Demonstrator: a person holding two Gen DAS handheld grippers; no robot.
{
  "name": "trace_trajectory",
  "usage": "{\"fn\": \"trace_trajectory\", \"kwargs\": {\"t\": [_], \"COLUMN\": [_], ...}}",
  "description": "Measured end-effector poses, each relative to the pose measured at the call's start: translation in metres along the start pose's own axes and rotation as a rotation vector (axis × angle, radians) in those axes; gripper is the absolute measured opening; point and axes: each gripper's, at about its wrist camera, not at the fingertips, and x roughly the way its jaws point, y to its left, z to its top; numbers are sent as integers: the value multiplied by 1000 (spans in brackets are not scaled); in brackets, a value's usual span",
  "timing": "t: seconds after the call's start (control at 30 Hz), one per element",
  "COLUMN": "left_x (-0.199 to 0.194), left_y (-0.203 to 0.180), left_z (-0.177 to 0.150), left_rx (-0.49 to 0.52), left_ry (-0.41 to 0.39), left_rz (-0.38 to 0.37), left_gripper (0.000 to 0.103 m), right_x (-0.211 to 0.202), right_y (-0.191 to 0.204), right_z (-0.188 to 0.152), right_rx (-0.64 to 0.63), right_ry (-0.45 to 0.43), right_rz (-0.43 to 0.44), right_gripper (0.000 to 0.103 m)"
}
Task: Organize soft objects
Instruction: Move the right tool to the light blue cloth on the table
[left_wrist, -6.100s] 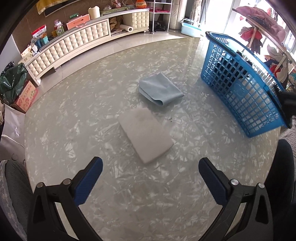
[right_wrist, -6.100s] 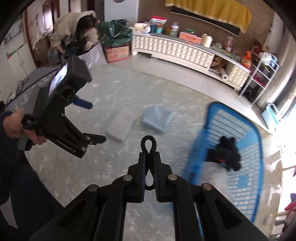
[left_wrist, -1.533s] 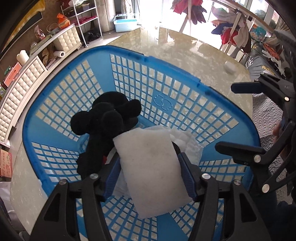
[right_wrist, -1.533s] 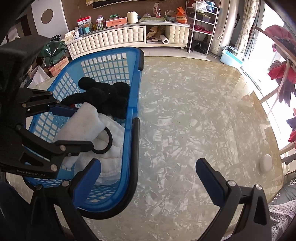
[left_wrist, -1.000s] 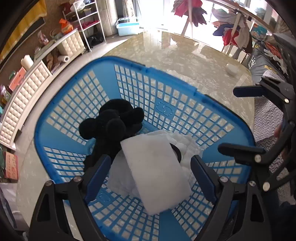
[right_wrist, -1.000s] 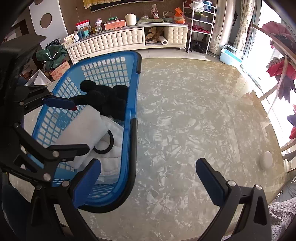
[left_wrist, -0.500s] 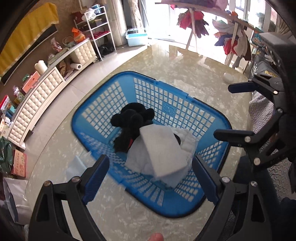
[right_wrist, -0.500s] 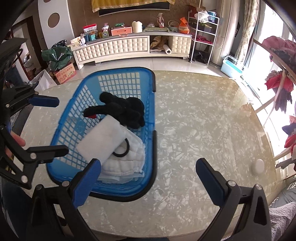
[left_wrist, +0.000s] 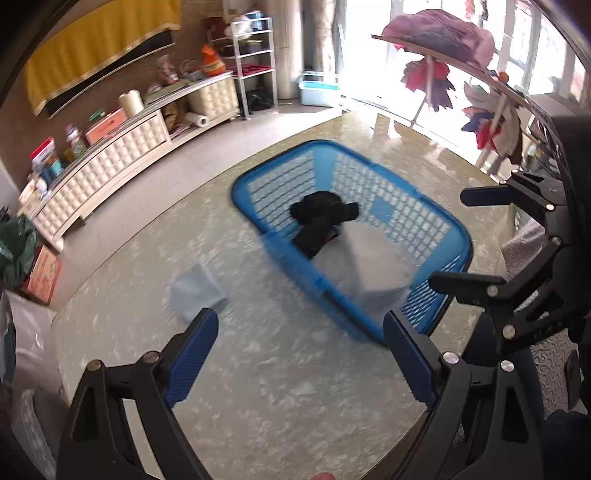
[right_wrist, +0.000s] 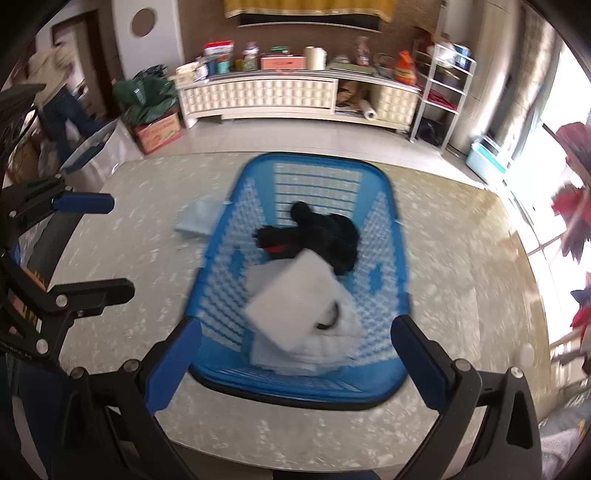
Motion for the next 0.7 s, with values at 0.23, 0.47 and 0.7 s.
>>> {"fn": "trace_trajectory", "kwargs": {"t": [0.23,0.47,0.7], "left_x": [-17,-26,-22], "left_y": [41,91,144], "left_z": [-32,-65,-99], "left_rx": [-75,-172,-279], "left_ry": [-16,-25,0], "left_rz": [38,89,119], "left_gripper": [90,90,90], "right_x": [11,40,87], "right_y": [47,95,138], "right_z": [23,52,76], "right_rx": [-78,-125,-163], "right_ry": [-21,-7,39], "right_rz": [0,59,121], "right_gripper": [102,102,102]}}
